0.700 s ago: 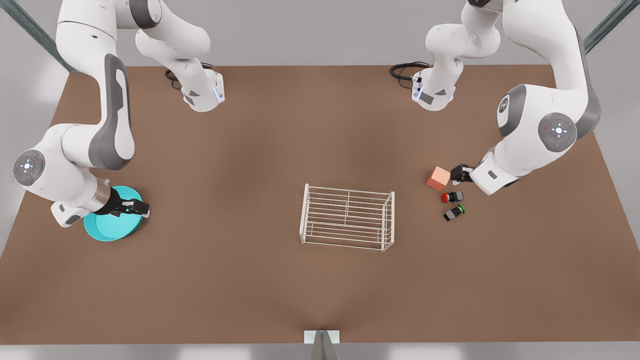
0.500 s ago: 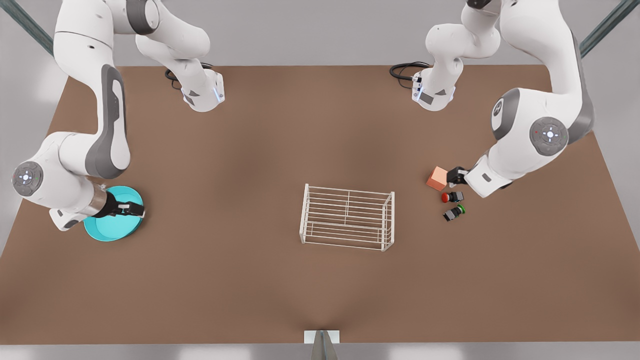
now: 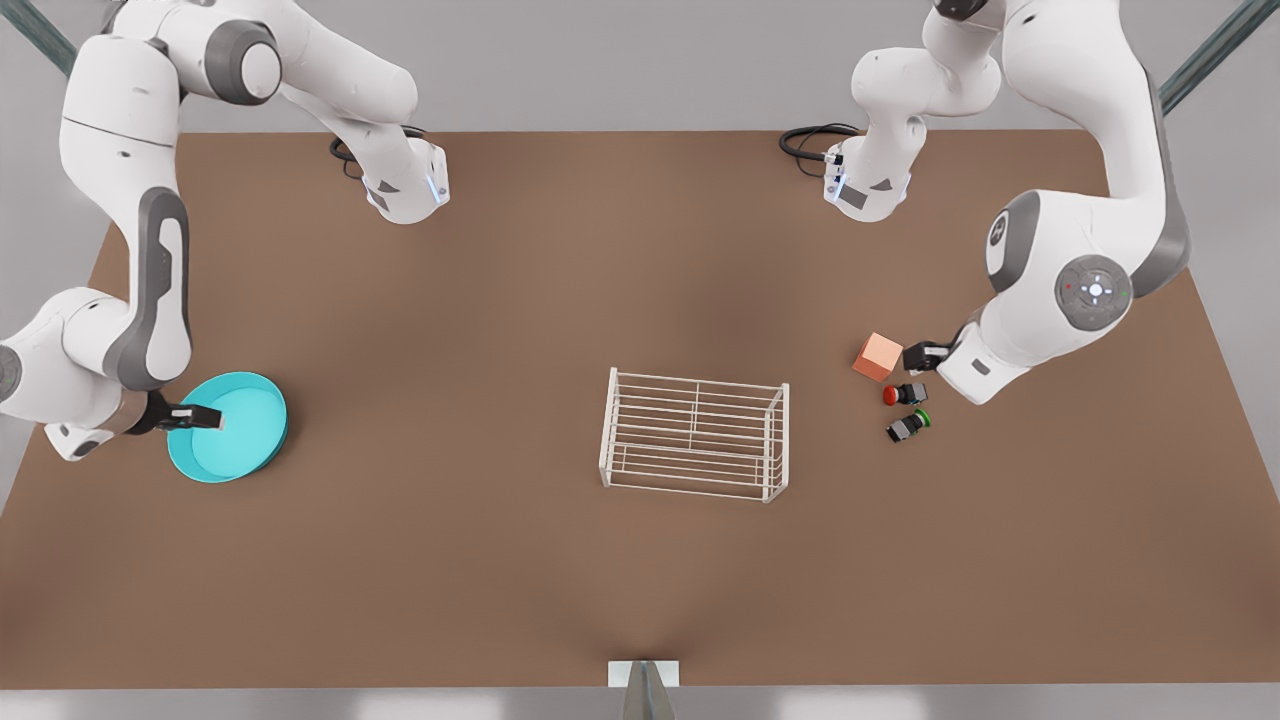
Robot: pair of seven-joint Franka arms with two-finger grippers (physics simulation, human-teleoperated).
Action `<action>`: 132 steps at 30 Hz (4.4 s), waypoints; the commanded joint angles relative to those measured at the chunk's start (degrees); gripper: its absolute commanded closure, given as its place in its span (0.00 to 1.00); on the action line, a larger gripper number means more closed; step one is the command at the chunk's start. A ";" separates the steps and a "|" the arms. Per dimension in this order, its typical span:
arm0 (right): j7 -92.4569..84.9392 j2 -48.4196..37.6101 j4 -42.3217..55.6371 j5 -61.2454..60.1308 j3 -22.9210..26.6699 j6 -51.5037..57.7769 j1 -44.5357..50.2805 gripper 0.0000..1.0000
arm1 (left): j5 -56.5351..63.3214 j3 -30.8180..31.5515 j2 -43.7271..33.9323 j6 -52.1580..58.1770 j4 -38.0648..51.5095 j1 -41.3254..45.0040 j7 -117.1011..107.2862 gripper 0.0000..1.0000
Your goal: Place the plate on the shelf with right arm and place the red button switch in the plate with left arm
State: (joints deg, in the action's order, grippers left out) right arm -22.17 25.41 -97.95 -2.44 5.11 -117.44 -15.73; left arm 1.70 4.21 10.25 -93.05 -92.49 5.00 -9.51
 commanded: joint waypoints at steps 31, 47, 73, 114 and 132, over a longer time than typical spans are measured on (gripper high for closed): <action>-27.23 17.40 5.93 -3.10 -10.65 -10.44 -22.77 0.04 | -0.56 0.18 -1.03 -0.47 -4.02 -0.25 -35.40 0.00; -20.63 19.07 8.30 -3.80 -10.21 -7.80 -22.77 0.35 | -1.44 0.01 -1.47 5.07 -2.17 -0.52 3.45 0.00; -22.04 19.77 9.71 -3.89 -9.77 -4.37 -22.77 0.74 | -0.91 -0.17 -1.47 4.72 -2.26 -1.04 2.30 0.00; 18.74 6.94 16.03 -12.68 -31.04 21.20 -7.04 0.76 | -0.65 -0.61 -1.38 3.22 -2.08 -1.92 -5.08 0.00; 59.69 13.70 26.76 -14.97 -30.95 1.43 22.76 0.76 | 3.31 2.73 -5.51 1.91 -6.21 -1.66 -11.41 0.00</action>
State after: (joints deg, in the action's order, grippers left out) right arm 5.13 38.81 -71.38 -17.46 -25.79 -109.49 6.21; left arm 4.48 6.89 5.08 -90.95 -98.31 3.27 -14.76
